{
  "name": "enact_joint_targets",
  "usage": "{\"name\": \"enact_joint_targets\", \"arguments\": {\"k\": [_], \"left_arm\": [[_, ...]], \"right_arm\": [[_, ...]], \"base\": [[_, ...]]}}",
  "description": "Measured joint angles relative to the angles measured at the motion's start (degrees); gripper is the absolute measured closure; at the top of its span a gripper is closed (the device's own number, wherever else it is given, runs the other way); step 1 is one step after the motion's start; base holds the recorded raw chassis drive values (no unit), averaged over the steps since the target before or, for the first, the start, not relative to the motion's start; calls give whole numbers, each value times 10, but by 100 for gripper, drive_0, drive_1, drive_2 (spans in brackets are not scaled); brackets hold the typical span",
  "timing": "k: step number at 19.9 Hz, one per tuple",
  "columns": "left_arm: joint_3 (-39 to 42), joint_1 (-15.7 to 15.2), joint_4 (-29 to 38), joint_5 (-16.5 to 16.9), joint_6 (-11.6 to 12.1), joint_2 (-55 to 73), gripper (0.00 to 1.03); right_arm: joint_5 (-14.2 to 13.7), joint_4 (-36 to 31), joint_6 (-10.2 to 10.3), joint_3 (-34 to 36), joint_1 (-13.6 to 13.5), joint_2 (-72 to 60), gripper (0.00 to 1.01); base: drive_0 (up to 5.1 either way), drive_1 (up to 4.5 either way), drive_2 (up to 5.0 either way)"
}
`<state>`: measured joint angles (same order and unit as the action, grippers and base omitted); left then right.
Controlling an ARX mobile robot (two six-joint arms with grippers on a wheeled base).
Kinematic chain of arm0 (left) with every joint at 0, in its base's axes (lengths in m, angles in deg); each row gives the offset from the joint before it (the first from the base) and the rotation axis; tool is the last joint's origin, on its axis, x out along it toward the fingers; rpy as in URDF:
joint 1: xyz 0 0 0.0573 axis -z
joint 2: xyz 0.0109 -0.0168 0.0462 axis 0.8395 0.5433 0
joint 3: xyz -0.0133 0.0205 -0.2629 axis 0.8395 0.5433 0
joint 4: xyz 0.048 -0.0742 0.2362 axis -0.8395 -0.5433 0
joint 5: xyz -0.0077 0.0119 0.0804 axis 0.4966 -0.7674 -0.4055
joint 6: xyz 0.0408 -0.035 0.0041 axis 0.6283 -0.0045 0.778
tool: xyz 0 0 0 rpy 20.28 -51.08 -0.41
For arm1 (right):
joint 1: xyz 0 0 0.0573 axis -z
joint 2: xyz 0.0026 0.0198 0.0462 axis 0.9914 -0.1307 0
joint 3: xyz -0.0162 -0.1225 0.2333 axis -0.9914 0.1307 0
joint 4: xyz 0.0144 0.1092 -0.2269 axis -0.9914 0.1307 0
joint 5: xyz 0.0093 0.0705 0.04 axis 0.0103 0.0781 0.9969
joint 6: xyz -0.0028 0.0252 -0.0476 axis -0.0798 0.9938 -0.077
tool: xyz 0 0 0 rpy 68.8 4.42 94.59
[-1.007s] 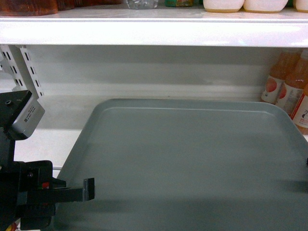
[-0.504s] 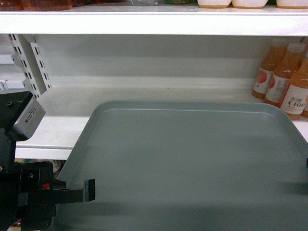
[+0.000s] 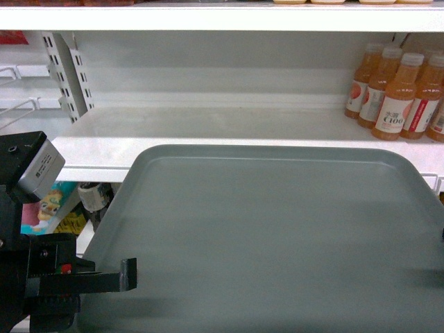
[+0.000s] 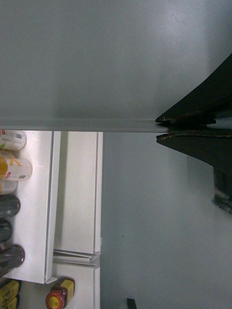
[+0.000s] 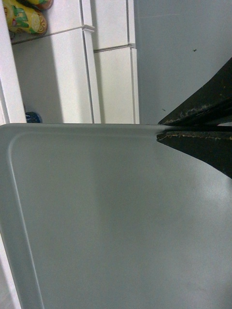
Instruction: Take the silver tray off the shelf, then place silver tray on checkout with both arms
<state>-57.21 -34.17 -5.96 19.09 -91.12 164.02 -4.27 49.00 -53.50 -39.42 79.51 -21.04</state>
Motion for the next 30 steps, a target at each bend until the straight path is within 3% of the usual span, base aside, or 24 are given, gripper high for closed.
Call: {"name": "enact_joint_targets", "arguments": {"k": [30], "left_arm": [[1,1,-2,-2,0,-1,100]], "right_arm": [[0,2,0,0,0,0,98]], "base": [[9,-415,433]]}}
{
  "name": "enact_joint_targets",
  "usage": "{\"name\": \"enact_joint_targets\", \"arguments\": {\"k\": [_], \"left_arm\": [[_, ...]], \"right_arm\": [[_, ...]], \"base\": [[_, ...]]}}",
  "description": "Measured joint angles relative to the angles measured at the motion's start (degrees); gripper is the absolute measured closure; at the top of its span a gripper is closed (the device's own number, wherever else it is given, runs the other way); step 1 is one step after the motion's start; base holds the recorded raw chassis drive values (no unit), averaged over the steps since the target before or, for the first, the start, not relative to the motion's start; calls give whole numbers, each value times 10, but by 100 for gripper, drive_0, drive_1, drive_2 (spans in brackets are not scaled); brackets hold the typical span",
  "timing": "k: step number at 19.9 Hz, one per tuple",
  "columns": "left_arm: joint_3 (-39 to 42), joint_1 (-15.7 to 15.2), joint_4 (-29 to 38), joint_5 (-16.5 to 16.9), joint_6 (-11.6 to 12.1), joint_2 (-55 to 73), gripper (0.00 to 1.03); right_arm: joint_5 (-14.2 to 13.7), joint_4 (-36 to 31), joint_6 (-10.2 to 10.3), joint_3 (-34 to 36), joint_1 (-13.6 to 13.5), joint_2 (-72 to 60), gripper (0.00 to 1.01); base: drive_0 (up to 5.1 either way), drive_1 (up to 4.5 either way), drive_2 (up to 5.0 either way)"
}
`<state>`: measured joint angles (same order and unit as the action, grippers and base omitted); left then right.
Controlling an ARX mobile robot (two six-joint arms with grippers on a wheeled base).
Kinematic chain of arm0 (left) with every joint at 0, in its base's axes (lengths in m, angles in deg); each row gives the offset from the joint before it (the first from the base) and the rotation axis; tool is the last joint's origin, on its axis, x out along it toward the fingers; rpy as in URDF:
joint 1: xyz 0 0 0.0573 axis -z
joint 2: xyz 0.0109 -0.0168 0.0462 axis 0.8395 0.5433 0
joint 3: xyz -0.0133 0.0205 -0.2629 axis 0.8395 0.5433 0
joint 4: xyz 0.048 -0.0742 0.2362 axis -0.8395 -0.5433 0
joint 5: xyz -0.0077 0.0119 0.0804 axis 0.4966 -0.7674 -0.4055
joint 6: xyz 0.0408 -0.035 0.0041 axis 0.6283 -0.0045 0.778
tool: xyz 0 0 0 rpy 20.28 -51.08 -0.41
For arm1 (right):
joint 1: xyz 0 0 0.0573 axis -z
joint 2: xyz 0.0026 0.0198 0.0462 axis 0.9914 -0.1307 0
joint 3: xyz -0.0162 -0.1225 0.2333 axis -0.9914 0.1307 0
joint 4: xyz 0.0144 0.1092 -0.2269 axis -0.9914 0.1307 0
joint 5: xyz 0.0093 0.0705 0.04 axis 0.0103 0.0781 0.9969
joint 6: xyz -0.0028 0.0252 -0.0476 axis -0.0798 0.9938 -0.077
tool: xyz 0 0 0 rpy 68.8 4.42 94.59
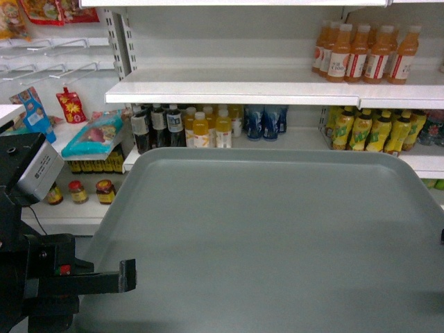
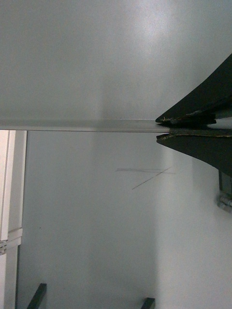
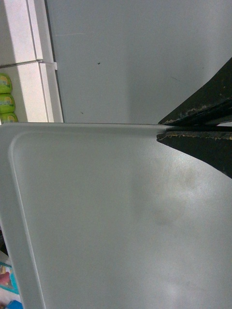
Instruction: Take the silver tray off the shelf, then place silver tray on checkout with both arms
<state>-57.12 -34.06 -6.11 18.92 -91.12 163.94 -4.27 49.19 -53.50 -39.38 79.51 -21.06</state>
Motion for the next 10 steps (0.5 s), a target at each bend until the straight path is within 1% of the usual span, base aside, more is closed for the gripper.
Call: {"name": "enact_joint_targets", "arguments": {"k": [10], "left_arm": [[0,0,0,0,0,0,100]], "right_arm": [[0,-1,0,0,0,0,98]], "base": [[1,-426,427]]}}
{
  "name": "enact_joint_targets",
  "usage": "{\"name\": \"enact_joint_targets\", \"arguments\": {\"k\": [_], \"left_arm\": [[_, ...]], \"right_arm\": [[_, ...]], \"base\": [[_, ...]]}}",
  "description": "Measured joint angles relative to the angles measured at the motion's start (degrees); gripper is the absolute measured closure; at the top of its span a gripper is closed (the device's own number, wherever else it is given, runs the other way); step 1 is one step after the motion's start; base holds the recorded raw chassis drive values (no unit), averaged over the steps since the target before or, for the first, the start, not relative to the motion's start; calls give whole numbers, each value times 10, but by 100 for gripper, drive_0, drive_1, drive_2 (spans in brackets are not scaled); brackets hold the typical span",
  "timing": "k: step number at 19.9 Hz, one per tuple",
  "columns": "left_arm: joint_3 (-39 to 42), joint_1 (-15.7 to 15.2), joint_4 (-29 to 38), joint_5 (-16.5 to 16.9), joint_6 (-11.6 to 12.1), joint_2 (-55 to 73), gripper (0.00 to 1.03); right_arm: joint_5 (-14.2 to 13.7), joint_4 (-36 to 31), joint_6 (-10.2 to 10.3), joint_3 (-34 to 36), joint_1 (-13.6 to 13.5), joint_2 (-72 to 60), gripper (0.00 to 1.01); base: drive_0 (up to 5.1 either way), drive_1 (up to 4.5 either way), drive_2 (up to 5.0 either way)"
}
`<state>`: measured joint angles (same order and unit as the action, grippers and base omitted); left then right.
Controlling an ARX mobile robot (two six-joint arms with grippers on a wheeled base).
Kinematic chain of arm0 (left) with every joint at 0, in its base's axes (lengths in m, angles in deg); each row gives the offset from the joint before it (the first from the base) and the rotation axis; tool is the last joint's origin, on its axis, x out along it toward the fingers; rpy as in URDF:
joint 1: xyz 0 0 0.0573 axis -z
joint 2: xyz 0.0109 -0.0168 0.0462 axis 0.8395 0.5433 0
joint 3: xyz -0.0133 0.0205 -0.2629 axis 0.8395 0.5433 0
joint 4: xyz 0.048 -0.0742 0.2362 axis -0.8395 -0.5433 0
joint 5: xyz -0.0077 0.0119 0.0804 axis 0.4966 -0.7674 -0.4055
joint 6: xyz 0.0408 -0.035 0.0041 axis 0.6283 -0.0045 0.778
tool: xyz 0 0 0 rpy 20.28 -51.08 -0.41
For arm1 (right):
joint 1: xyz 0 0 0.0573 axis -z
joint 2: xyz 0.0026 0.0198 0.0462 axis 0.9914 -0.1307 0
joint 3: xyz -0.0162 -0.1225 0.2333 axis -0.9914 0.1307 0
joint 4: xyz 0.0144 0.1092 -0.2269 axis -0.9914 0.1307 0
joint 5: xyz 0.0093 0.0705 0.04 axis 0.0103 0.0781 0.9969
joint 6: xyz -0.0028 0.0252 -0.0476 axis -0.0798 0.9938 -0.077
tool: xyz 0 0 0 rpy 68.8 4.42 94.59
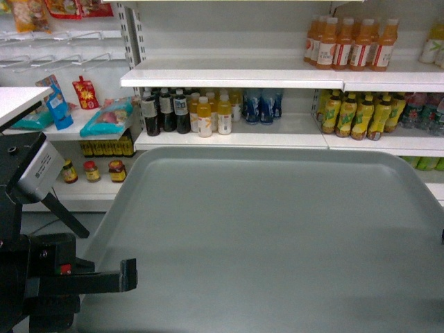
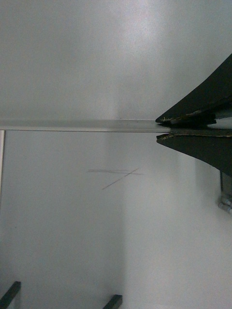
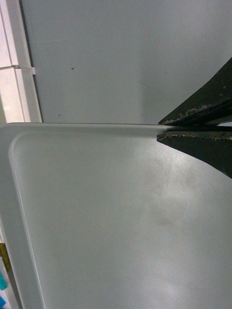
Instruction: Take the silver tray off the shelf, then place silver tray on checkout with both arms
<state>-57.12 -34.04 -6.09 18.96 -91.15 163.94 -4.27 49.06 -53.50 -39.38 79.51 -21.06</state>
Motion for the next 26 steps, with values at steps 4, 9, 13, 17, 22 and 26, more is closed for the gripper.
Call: {"name": "enact_joint_targets", "arguments": {"k": [4,9,13,17,22,26], "left_arm": [[0,0,0,0,0,0,100],[0,0,1,0,0,1,100],[0,0,1,0,0,1,100],[0,0,2,-1,0,1,100],[0,0,0,0,0,2,100],[0,0,-1,-1,0,-1,100]], "right_arm": [[0,1,0,0,0,0,98],[0,0,0,0,0,0,98],[0,0,0,0,0,0,98],[0,0,0,0,0,0,98],[0,0,0,0,0,-1,98],[0,2,0,1,0,0,98]], "base": [[7,-420,434],[3,-424,431],[0,-427,428],[4,-424,431],[6,-419,431],[9,-406,424]]}}
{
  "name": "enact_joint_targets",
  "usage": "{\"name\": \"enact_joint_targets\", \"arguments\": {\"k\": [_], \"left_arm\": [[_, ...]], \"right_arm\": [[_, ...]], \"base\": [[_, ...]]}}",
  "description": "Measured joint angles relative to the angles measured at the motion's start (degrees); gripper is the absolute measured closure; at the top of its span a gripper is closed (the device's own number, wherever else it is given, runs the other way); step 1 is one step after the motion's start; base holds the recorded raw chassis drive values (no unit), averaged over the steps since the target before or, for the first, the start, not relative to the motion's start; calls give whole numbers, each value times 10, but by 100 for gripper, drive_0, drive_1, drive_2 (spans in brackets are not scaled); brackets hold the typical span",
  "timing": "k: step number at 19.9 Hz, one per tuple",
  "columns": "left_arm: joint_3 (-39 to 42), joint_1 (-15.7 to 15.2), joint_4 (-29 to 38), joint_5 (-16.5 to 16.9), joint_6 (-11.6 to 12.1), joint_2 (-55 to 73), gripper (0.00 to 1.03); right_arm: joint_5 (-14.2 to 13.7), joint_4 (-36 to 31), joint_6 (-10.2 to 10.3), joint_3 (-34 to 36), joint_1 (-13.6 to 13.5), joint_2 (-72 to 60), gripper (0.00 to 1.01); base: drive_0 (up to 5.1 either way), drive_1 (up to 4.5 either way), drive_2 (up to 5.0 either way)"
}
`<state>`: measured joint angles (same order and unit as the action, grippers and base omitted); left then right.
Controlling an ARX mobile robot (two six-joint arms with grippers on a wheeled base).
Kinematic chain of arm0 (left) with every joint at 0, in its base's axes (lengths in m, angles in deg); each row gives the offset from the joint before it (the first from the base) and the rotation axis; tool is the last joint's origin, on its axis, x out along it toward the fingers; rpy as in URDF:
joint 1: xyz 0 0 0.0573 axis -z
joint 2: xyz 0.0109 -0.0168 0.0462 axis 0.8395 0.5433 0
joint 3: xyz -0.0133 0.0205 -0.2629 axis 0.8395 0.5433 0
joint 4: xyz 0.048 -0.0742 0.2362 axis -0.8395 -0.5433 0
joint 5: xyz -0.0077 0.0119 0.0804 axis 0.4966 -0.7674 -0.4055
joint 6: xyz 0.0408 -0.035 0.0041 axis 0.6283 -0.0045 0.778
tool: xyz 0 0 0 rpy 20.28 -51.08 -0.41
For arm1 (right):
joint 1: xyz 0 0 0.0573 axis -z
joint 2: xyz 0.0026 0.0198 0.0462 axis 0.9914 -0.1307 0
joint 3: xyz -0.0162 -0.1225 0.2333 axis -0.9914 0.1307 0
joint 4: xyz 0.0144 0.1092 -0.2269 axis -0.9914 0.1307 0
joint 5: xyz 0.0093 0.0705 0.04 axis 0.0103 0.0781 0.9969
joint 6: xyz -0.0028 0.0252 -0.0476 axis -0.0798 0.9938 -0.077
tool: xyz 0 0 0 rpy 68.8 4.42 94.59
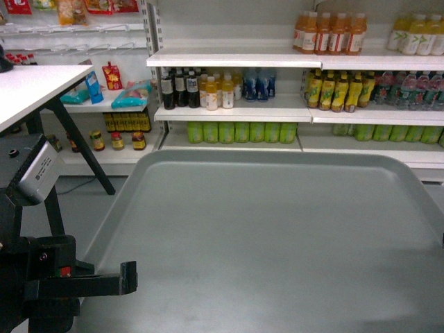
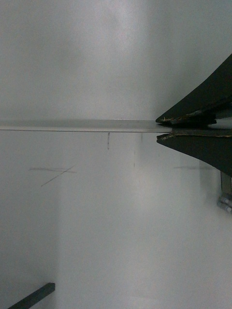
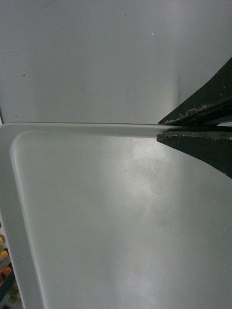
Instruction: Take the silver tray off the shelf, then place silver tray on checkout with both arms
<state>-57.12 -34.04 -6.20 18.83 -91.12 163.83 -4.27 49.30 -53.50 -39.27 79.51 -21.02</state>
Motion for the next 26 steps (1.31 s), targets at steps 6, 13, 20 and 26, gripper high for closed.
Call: {"name": "enact_joint_targets", "arguments": {"k": [6,13,20,26], "left_arm": [[0,1,2,2,0,0,100],[0,1,1,0,0,0,100],[0,1,0,-1,0,0,100],[0,1,1,0,0,1,100]], "right_arm": [[-1,-1,0,0,0,0,98],[0,-1,0,0,0,0,98],[0,-3,0,0,0,0,98],[0,-2,0,0,0,0,98]], "base": [[-309,160,160],[-476,260,260],[-491,250,250],[-493,248,248]]}}
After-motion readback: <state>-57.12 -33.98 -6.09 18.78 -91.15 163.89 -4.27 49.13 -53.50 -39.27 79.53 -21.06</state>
